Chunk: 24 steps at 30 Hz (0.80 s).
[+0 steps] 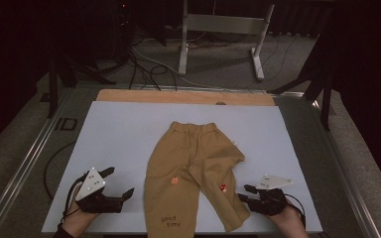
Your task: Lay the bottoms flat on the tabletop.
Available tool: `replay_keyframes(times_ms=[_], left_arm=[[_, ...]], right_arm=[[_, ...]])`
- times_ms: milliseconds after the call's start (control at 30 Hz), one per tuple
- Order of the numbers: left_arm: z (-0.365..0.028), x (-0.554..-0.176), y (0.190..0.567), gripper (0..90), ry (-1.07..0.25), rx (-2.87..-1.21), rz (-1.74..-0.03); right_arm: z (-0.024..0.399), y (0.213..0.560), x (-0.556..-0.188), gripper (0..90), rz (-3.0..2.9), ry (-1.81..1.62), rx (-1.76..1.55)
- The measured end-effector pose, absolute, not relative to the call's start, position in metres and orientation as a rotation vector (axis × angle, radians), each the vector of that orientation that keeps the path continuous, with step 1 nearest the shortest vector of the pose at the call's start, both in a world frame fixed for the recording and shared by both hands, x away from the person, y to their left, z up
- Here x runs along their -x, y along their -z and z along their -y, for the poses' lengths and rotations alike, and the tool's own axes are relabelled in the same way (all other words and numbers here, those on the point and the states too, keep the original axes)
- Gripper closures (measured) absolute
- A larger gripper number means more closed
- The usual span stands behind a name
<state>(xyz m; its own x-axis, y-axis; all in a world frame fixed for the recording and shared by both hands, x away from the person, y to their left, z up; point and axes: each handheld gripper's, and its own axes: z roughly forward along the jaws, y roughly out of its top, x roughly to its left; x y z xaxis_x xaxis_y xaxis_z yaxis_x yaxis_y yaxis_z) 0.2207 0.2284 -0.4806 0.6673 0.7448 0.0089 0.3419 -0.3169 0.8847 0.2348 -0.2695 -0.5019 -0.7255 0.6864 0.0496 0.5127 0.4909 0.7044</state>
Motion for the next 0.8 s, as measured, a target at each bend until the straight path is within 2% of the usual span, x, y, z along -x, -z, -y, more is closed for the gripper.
replay_keyframes(times_ms=[233, 467, 800], left_arm=[[-0.230, -0.221, 0.480, 5.7, -0.525, -1.905, -0.856], [-0.230, -0.220, 0.481, 5.7, -0.524, -1.910, -0.855], [-0.231, -0.220, 0.480, 5.7, -0.525, -1.912, -0.857]], right_arm=[[0.259, 0.513, -0.239, 67.8, -2.553, -0.998, -1.008], [0.250, 0.512, -0.232, 88.1, -2.576, -0.923, -0.944], [0.265, 0.492, -0.216, 89.9, -2.465, -0.930, -1.009]])
